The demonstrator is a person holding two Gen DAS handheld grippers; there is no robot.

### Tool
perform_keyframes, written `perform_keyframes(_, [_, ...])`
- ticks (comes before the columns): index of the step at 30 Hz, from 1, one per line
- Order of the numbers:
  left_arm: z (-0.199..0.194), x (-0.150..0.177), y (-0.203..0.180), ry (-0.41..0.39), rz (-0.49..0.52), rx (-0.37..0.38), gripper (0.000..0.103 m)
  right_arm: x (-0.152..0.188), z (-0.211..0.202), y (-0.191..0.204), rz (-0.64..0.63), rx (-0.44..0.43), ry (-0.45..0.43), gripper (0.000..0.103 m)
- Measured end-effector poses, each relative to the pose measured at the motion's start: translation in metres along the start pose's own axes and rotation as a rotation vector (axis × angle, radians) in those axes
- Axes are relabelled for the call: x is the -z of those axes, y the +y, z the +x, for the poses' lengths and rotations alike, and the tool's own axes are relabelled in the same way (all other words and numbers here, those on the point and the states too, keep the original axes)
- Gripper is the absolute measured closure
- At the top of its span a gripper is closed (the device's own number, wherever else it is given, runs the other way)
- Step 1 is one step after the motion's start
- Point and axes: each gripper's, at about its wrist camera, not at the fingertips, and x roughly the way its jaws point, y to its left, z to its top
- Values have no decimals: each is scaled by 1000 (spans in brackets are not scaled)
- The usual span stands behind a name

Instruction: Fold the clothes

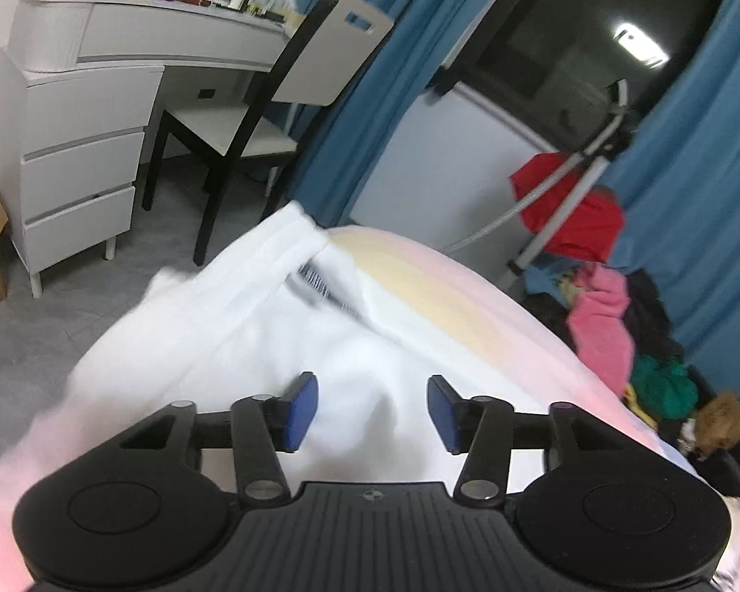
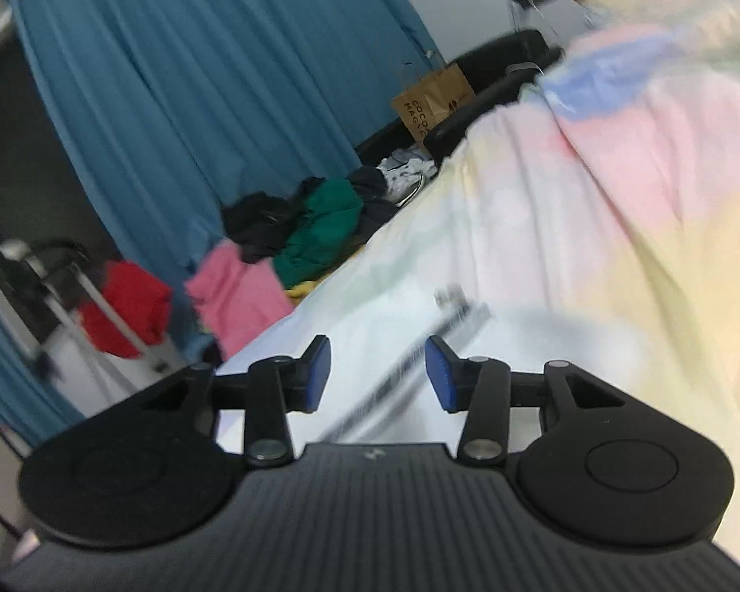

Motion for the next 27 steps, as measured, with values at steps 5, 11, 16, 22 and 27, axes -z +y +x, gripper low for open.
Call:
perform_keyframes(5, [-55,50,37,52,-181,58,32,30,-47,-35,214,-35,93,50])
perform_keyframes(11, [-47,74,79,150,-436,91,30,58,-46,-55,358,-78,248,28])
perform_keyframes(16, [-18,65,88,30,-533,111,36,58,-5,-48,342,-123,265,29])
perform_keyframes(22, [25,47,90,-18,-580,25,72,45,47,-36,268,-30,207,54])
perform_keyframes(27, [17,22,76,-39,-486,-4,94,30,51,-26,216,17,156,85])
